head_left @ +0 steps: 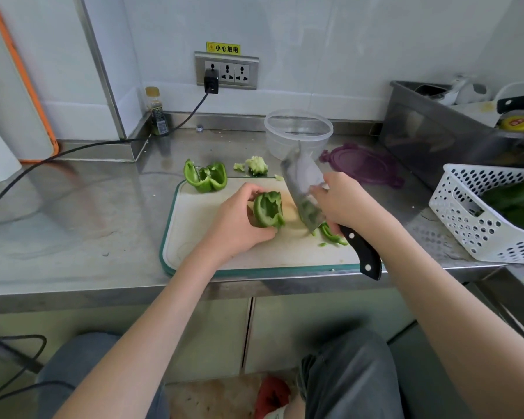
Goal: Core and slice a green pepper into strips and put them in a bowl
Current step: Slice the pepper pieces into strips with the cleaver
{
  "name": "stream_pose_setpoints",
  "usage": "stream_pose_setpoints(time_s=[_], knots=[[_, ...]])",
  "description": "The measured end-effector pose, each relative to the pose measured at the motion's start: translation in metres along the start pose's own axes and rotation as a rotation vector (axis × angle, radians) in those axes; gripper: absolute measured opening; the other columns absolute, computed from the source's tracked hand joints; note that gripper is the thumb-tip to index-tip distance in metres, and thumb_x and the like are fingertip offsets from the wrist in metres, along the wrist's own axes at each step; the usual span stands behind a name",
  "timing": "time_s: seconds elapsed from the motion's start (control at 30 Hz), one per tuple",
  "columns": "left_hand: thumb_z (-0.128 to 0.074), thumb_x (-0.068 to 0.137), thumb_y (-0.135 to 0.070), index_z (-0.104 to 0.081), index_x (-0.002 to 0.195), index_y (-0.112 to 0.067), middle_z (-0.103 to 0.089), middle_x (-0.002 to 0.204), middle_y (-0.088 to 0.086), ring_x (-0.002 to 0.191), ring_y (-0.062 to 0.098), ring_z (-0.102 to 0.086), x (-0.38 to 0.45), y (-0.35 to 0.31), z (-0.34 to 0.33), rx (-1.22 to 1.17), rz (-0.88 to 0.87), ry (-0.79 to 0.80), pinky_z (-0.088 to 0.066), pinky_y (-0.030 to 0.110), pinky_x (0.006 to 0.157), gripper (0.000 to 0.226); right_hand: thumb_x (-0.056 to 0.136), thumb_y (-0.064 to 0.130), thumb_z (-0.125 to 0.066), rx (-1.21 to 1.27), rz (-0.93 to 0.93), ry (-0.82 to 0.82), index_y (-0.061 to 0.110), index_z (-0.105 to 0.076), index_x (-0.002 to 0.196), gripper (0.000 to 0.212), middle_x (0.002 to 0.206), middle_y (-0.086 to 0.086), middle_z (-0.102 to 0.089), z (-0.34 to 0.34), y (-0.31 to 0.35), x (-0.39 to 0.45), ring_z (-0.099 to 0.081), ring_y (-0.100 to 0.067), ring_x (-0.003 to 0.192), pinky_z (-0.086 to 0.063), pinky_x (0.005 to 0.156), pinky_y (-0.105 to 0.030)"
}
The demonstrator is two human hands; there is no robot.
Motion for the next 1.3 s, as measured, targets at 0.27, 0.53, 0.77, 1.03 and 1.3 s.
stream_pose_setpoints(time_s=[0.27,0.53,0.77,1.03,1.3], knots=[[-0.076,0.068,-0.047,-0.053,0.121,-0.02,-0.057,0.112,-0.005,0.107,0.018,-0.048,0.005,0.007,0.0,0.204,0.014,-0.052,-0.042,0.041,0.096,0.064,0.1,0.019,-0.039,0.059,0.052,0.088,0.008,-0.044,0.099,0.012,0.049,-0.005,-0.053,-0.004,0.017,-0.004,-0.047,-0.014,0.025,-0.037,0.036,-0.022],[-0.077,0.057,-0.056,-0.056,0.116,-0.024,-0.059,0.107,-0.005,0.101,0.02,-0.056,0.008,0.01,0.0,0.139,0.053,-0.06,-0.048,0.043,0.091,0.07,0.099,0.024,-0.04,0.14,0.029,0.065,0.004,-0.048,0.101,0.021,0.029,-0.003,-0.046,-0.002,0.023,-0.006,-0.039,-0.008,0.017,-0.03,0.028,-0.013],[-0.083,0.059,-0.045,-0.058,0.113,-0.024,-0.061,0.102,-0.006,0.091,0.013,-0.057,0.008,0.01,0.0,0.093,0.046,-0.059,-0.049,0.032,0.085,0.064,0.1,0.028,-0.039,0.113,0.001,0.107,0.003,-0.043,0.109,0.027,0.02,0.0,-0.039,-0.002,0.027,-0.004,-0.04,-0.014,0.016,-0.03,0.028,-0.015],[-0.086,0.063,-0.03,-0.06,0.113,-0.021,-0.055,0.085,-0.019,0.071,-0.005,-0.052,0.005,0.006,0.004,0.024,0.065,-0.055,-0.039,0.002,0.061,0.057,0.1,0.022,-0.039,0.058,0.015,0.067,0.01,-0.037,0.097,0.013,0.021,-0.001,-0.04,-0.005,0.033,-0.004,-0.042,-0.011,0.017,-0.026,0.026,-0.011],[-0.085,0.063,-0.038,-0.061,0.116,-0.02,-0.057,0.085,-0.02,0.072,-0.007,-0.054,0.007,0.008,0.003,0.052,0.09,-0.053,-0.04,0.002,0.059,0.06,0.098,0.015,-0.045,0.037,-0.045,0.08,0.01,-0.042,0.096,0.006,0.065,-0.012,-0.053,-0.022,0.043,0.002,-0.05,-0.021,0.026,-0.037,0.025,-0.02]])
Point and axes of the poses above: each hand's wrist, its own x-axis towards the middle knuckle, its own z-axis out of the back of the hand, y = z × x, the point moved 1 cm from there along x, towards the middle knuckle
